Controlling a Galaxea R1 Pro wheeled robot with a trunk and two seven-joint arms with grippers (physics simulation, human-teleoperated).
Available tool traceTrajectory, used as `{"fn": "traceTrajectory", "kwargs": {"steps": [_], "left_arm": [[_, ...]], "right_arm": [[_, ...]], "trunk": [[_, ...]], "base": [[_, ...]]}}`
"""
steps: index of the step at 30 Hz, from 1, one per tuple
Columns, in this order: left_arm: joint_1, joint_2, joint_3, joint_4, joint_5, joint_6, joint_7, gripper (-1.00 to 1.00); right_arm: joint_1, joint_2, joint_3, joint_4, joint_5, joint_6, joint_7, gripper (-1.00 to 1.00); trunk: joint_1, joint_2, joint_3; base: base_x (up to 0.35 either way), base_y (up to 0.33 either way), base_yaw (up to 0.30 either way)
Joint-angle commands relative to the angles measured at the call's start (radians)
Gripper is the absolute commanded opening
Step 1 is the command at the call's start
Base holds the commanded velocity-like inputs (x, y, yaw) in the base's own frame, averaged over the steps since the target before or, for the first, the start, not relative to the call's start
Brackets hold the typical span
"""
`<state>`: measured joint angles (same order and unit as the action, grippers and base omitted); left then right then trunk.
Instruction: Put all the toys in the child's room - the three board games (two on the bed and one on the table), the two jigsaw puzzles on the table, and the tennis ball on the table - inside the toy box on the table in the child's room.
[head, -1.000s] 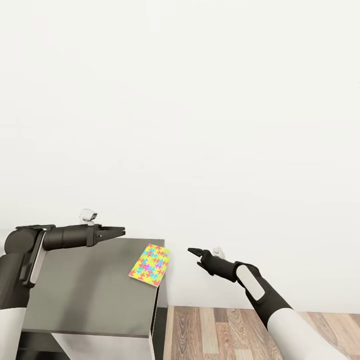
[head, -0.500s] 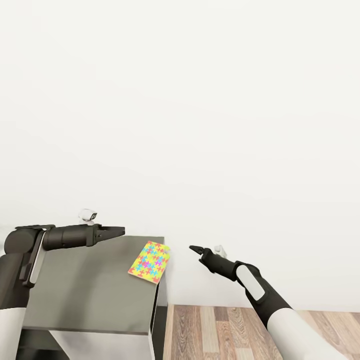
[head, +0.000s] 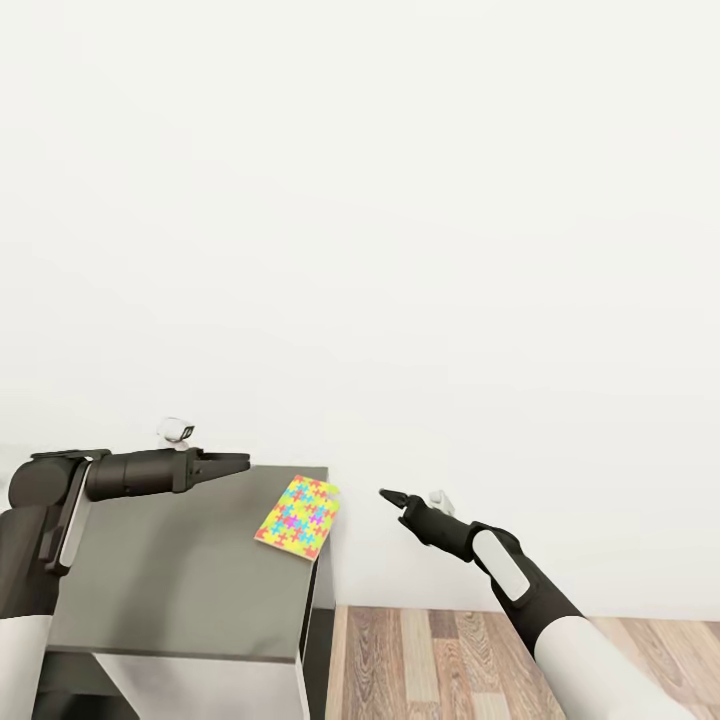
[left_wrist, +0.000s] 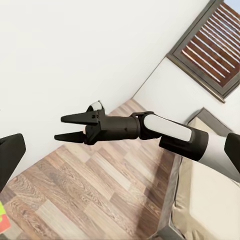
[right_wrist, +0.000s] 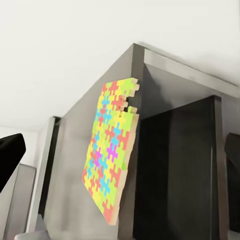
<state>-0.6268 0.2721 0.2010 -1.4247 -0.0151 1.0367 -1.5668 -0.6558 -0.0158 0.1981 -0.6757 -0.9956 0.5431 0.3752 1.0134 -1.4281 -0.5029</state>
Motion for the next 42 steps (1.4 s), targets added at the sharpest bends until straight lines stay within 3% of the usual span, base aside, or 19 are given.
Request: {"fn": "traceTrajectory", "kwargs": {"steps": [1,12,26,29,34,42], "left_arm": [[-0.001,0.000,0.000,0.000,-0.002,0.011,-0.004,1.00],[-0.001,0.000,0.000,0.000,-0.002,0.011,-0.004,1.00],[-0.001,0.005,0.006,0.004,0.000,0.011,-0.004,1.00],[-0.024,0.000,0.000,0.010,-0.001,0.011,-0.004,1.00],[-0.051,-0.012,-0.041,0.017,-0.001,0.011,-0.004,1.00],[-0.057,-0.015,-0.055,0.019,0.000,0.011,-0.004,1.00]], "right_arm": [[-0.001,-0.001,0.003,0.000,-0.004,-0.001,0.002,1.00],[-0.001,-0.013,0.005,0.001,-0.005,-0.015,0.011,1.00],[-0.001,-0.001,0.003,0.002,-0.007,-0.011,0.007,1.00],[-0.001,0.000,0.006,0.001,-0.008,-0.007,0.003,1.00],[-0.001,0.000,0.005,0.001,-0.008,-0.007,0.006,1.00],[-0.001,0.000,0.005,0.001,-0.005,-0.016,0.009,1.00]], "trunk": [[0.004,-0.008,-0.004],[0.046,-0.085,-0.039],[0.100,-0.183,-0.083],[0.111,-0.204,-0.092],[0.111,-0.204,-0.092],[0.111,-0.204,-0.092]], "base": [[0.000,0.000,0.000],[0.000,0.000,0.000],[0.000,0.000,0.000],[0.000,0.000,0.000],[0.000,0.000,0.000],[0.000,0.000,0.000]]}}
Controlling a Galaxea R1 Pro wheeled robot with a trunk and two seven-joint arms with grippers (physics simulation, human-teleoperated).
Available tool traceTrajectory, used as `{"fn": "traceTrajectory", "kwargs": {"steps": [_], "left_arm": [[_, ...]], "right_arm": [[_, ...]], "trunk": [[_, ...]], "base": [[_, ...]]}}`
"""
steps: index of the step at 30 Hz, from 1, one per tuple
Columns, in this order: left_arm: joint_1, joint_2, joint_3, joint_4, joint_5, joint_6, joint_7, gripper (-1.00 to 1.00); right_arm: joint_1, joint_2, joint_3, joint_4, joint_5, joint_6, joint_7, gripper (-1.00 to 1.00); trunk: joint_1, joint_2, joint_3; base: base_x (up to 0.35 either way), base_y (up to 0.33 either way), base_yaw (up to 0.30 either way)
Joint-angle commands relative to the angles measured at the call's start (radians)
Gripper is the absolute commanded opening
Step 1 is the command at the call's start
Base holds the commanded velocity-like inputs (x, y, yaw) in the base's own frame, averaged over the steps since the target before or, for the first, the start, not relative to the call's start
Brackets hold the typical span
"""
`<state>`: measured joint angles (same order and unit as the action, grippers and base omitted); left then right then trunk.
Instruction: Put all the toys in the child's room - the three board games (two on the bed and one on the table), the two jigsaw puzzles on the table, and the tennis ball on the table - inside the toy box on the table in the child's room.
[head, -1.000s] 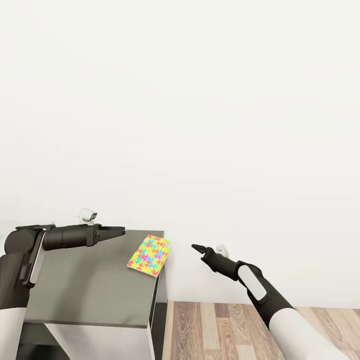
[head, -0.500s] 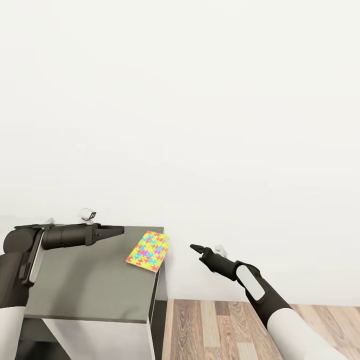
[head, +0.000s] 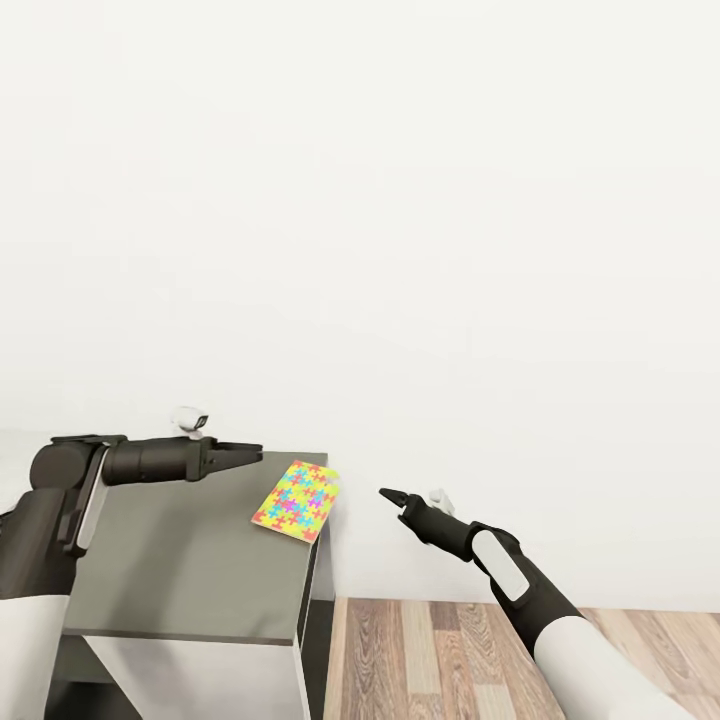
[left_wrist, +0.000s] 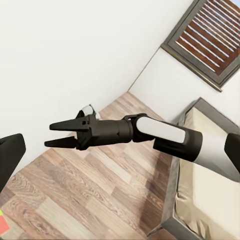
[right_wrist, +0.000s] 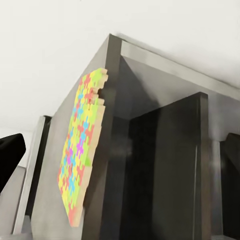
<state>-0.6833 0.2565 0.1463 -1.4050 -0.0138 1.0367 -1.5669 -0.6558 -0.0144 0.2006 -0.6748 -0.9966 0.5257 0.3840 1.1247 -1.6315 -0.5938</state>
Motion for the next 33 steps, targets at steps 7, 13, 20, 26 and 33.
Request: {"fn": "traceTrajectory", "kwargs": {"steps": [7,13,20,26,33], "left_arm": [[-0.001,0.003,0.004,0.000,0.009,0.011,-0.004,1.00],[-0.001,0.003,0.002,0.000,0.030,0.011,-0.004,1.00],[-0.001,0.002,-0.001,0.000,0.034,0.011,-0.004,1.00],[-0.001,0.001,-0.002,0.000,0.034,0.011,-0.004,1.00],[-0.001,0.000,-0.004,0.000,0.034,0.011,-0.004,1.00]], "right_arm": [[-0.001,-0.001,0.003,-0.001,-0.003,-0.001,0.001,1.00],[-0.001,-0.001,0.004,-0.001,-0.004,-0.012,0.001,1.00],[-0.001,-0.001,0.003,0.000,-0.002,-0.015,0.001,1.00],[-0.001,-0.001,0.005,0.000,-0.002,-0.015,0.001,1.00],[-0.001,-0.001,0.004,0.000,-0.002,-0.015,0.001,1.00]], "trunk": [[0.000,-0.001,-0.001],[0.000,-0.001,-0.001],[0.000,-0.001,-0.001],[0.000,-0.001,0.000],[0.000,-0.001,0.003]], "base": [[0.003,0.001,0.000],[0.113,0.089,0.000],[0.032,0.026,0.013],[0.003,0.002,0.116],[0.000,-0.001,0.249]]}}
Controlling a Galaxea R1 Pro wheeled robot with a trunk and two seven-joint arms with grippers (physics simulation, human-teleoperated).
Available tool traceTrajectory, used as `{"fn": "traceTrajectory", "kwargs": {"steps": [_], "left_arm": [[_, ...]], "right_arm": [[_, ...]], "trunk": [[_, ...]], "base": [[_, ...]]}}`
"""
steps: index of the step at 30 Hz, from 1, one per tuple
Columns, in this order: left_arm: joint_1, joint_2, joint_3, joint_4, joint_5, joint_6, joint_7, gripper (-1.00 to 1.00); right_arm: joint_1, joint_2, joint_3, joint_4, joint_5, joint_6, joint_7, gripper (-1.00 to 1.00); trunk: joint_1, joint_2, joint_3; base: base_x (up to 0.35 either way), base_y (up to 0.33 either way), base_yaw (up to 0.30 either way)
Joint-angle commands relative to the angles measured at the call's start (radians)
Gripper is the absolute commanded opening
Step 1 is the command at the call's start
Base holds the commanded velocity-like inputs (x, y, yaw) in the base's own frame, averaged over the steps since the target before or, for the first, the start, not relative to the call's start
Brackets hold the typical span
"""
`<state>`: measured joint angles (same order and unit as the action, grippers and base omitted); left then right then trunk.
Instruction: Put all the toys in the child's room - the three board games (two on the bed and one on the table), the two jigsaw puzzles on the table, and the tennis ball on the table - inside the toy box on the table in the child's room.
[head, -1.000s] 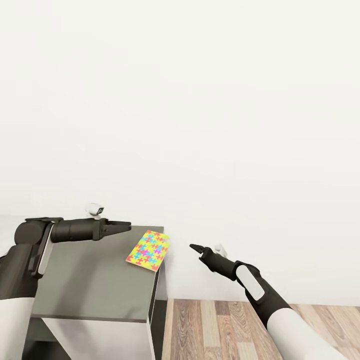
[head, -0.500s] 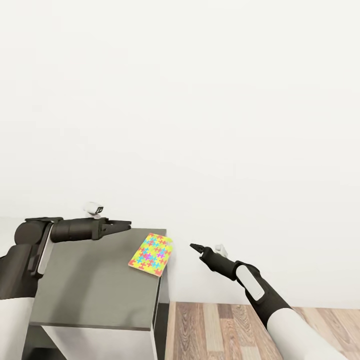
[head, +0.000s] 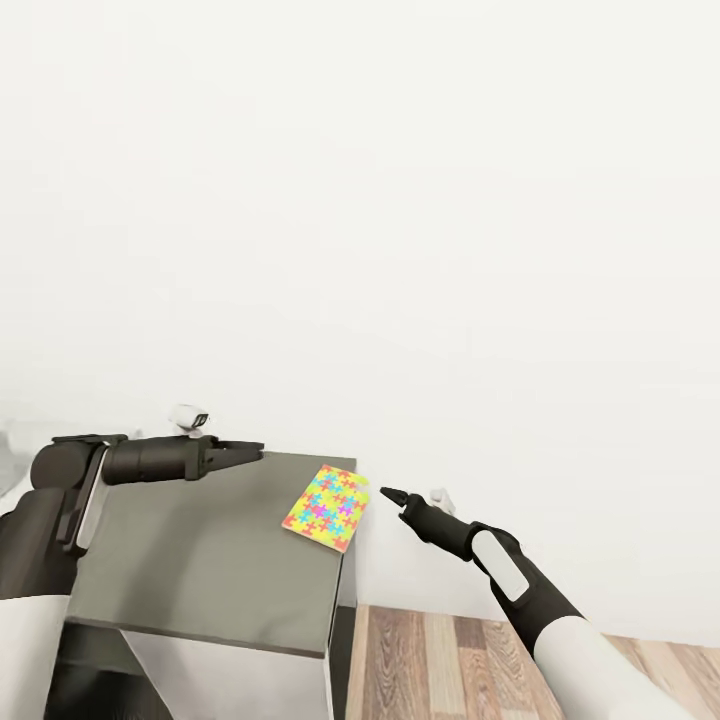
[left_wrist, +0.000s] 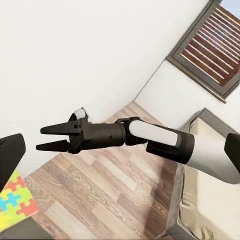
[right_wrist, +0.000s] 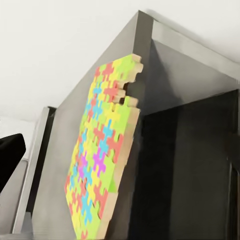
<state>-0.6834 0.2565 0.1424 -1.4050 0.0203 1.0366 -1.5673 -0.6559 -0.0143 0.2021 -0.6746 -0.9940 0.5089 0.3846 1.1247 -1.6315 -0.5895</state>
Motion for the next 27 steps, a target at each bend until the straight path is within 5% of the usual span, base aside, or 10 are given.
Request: {"fn": "traceTrajectory", "kwargs": {"steps": [1,9,27], "left_arm": [[-0.001,0.000,-0.001,0.000,0.000,0.011,-0.004,1.00],[-0.001,-0.001,-0.001,0.000,0.000,0.011,-0.004,1.00],[-0.001,-0.002,-0.003,0.000,0.000,0.011,-0.004,1.00]], "right_arm": [[-0.001,-0.001,0.003,0.000,-0.005,0.002,0.000,1.00],[-0.001,-0.001,0.001,0.000,-0.006,0.000,0.002,1.00],[0.000,-0.001,0.002,0.000,-0.006,0.001,0.002,1.00]], "trunk": [[0.000,-0.001,0.000],[0.000,-0.001,0.003],[0.000,-0.001,0.003]], "base": [[0.000,-0.038,0.267],[0.000,-0.112,0.207],[0.000,-0.006,0.009]]}}
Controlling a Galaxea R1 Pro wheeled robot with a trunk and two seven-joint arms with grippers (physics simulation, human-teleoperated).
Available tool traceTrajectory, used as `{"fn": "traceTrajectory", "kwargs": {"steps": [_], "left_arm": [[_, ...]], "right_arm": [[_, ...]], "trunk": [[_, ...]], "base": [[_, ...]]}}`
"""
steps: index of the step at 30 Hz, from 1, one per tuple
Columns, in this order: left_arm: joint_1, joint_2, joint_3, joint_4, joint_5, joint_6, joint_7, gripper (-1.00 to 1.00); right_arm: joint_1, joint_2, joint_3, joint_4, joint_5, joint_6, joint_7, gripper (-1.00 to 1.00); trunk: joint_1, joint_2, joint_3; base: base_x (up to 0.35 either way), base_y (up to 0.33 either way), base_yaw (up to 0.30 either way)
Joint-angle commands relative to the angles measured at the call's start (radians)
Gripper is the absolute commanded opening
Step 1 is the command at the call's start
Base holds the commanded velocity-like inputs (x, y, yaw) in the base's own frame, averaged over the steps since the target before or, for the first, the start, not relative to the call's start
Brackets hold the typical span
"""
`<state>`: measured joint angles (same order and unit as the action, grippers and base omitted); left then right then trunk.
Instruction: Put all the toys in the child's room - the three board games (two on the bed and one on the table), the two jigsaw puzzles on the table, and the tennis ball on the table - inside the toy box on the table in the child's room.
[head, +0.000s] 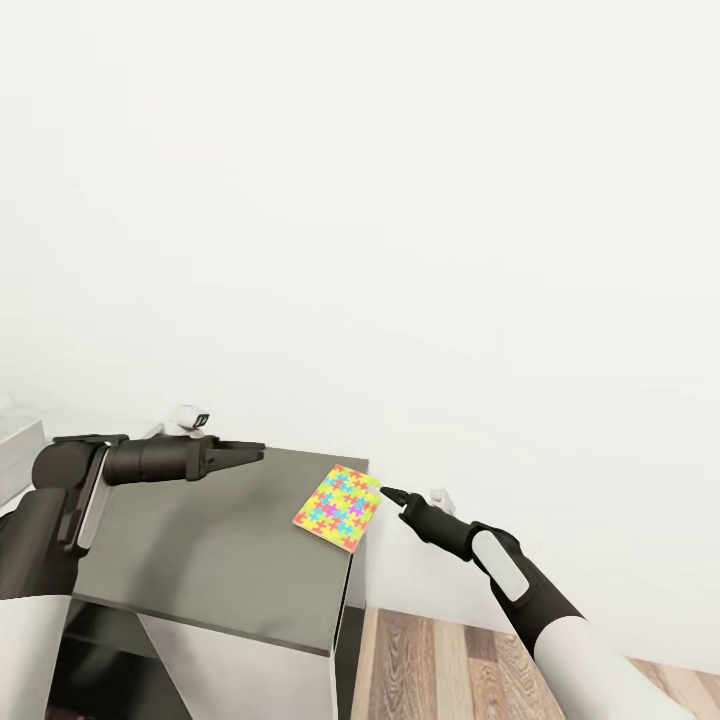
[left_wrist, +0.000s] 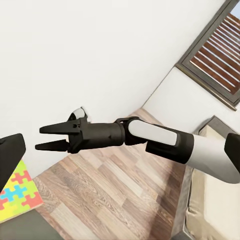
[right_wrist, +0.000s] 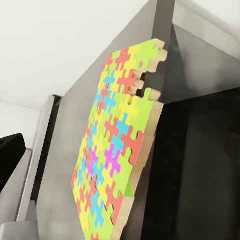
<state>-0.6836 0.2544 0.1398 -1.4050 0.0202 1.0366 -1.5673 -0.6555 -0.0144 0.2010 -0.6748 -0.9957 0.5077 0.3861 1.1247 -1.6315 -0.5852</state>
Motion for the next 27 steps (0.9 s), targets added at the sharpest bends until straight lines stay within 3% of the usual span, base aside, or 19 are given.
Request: {"fn": "traceTrajectory", "kwargs": {"steps": [1,21,27], "left_arm": [[-0.001,0.000,0.000,0.000,0.000,0.011,-0.004,1.00],[-0.001,0.000,0.000,0.000,-0.001,0.011,-0.004,1.00],[-0.001,0.000,0.000,0.000,0.000,0.011,-0.004,1.00]], "right_arm": [[-0.001,-0.001,0.003,0.000,-0.005,0.002,0.000,1.00],[-0.001,-0.001,0.004,0.000,-0.004,0.002,0.000,1.00],[0.000,-0.001,0.005,0.000,-0.003,0.002,0.000,1.00]], "trunk": [[0.000,-0.001,-0.001],[0.000,-0.001,0.011],[0.023,-0.043,-0.008]], "base": [[0.000,0.000,0.000],[0.000,0.000,-0.035],[0.000,0.000,0.000]]}}
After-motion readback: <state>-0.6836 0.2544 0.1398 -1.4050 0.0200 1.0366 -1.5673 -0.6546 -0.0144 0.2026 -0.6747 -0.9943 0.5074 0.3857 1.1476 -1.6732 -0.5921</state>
